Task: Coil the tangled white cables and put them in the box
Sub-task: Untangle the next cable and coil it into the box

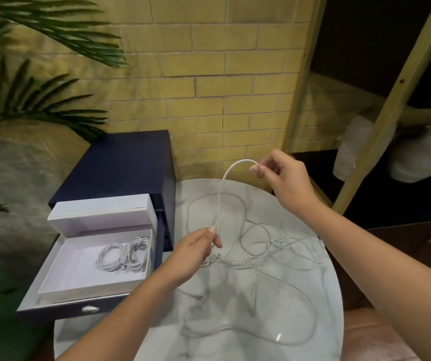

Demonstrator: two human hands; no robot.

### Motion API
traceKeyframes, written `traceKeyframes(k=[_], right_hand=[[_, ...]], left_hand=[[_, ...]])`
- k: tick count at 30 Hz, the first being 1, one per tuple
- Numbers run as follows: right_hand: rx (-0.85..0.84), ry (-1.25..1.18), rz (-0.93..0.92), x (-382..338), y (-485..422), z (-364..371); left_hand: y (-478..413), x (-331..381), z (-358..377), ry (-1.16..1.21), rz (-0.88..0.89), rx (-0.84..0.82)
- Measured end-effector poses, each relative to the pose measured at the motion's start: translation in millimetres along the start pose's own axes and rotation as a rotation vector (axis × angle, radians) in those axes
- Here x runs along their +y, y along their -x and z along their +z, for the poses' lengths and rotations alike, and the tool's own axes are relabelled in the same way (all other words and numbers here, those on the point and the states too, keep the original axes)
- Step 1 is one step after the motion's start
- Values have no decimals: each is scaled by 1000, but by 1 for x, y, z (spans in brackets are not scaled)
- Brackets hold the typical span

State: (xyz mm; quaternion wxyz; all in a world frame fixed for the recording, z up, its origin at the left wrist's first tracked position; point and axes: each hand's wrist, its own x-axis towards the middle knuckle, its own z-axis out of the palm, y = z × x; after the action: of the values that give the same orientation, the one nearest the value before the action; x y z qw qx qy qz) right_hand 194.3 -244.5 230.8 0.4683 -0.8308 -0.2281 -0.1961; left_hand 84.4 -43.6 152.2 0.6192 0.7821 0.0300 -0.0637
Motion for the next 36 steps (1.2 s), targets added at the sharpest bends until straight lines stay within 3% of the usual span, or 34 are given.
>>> traceKeyframes(k=[4,10,13,16,20,26,36], right_hand=[[-113,137,120,8,10,23],[-669,522,78,-1,50,67],[-896,473,55,-9,70,79],[-1010,343,61,-18,85,83],[-950,247,66,-28,85,79],[-803,353,-39,-37,70,71],[-689,364,-89,-29,58,49]], left_hand=[[3,16,-4,180,-11,-147],[0,27,-16,430,8,-162],[-6,22,-25,468,44,-84],[-11,11,-38,488,48,-55],[-11,-5,-49,312,-17,-15],[-3,-18,-51,-131,-54,-155],[4,-3,-39,-141,-121,-302]])
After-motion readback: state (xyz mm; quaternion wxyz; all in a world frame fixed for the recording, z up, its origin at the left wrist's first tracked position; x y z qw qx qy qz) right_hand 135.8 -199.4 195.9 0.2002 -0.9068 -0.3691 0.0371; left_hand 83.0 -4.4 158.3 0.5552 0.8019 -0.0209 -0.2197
